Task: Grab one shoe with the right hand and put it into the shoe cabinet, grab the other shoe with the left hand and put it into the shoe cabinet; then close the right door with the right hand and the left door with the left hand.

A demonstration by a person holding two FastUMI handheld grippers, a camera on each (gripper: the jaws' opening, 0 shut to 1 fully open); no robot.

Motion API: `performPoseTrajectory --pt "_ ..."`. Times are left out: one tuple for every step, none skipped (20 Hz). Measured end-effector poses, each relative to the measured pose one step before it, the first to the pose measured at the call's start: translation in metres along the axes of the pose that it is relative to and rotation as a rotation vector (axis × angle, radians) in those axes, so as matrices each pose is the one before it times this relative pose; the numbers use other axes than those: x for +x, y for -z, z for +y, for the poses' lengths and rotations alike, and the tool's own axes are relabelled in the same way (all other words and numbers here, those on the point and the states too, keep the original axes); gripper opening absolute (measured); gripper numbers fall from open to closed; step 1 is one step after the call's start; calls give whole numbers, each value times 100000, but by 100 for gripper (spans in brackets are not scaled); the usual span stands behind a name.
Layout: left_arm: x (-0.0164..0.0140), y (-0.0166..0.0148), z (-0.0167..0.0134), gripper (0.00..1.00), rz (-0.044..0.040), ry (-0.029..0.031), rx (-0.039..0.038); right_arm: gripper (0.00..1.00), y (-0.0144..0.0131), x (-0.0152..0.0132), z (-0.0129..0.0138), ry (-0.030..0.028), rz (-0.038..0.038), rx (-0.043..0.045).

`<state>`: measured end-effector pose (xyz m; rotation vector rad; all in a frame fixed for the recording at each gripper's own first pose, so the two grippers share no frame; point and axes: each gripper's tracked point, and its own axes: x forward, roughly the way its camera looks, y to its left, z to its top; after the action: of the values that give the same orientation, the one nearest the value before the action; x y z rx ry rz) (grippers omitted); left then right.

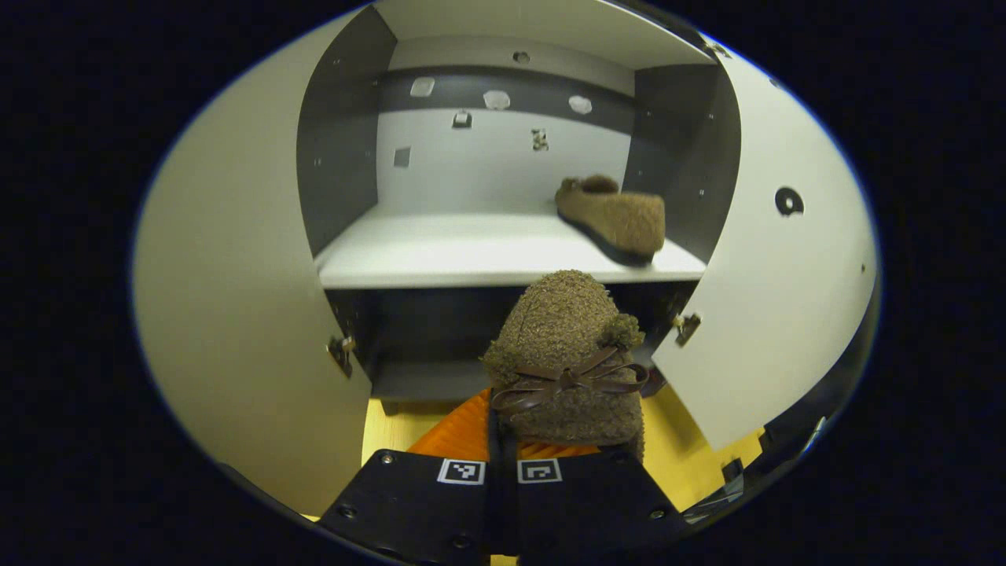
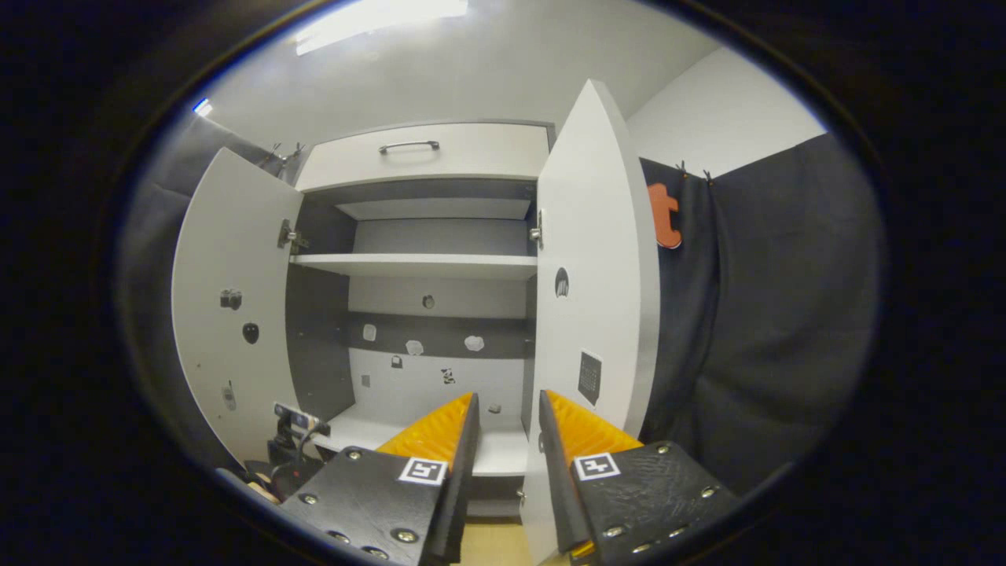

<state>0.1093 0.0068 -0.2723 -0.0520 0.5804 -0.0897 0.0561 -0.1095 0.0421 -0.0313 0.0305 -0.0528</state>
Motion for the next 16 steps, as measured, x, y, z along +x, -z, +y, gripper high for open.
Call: performPoseTrajectory --pt "365 -1965 -98 1 -2999 585 -138 38 -111 -111 -186 68 -402 277" --pt "787 -2099 -215 1 -2541 138 33 38 -82 -105 -62 -143 -401 501" --pt "102 -1905 -364 1 -2194 -105 -11 38 -167 -167 -55 -214 -438 720" --pt "598 -1667 25 1 -1691 -47 192 39 -78 -96 -59 -331 -214 627" --pt "675 -1318 84 1 -1544 -317 142 39 -172 -220 -94 127 -382 451" --pt "1035 -1482 246 1 -1656 -672 -90 39 -118 -206 -345 437 -488 156" --pt "1671 -1442 165 1 -1128 -459 30 39 -204 -223 -313 698 -492 120" --pt "1236 -1081 120 1 -509 -655 -555 38 -72 -348 -260 707 -431 -138" --pt "1048 -843 55 1 -541 -455 -341 41 -78 -312 -375 1248 -252 -351" --pt "1092 -747 104 1 -201 -703 -617 44 27 -277 -387 1230 -283 -616" --pt "1313 -543 87 1 -288 -532 -483 45 -23 -321 -524 1634 -160 -464" --pt "1059 -565 132 1 74 -728 -289 45 -48 -306 -448 1458 -100 -255" --pt "994 -409 175 1 232 -756 21 45 -70 -423 -409 1305 -22 -127" --pt "1066 -495 197 1 -34 -787 90 45 87 -280 -374 1530 -41 -205" --pt "914 -318 180 1 61 -907 207 45 -92 -420 -424 1564 -222 -403" --pt "883 -289 236 1 215 -972 502 45 -20 -224 -452 1593 -235 -316"
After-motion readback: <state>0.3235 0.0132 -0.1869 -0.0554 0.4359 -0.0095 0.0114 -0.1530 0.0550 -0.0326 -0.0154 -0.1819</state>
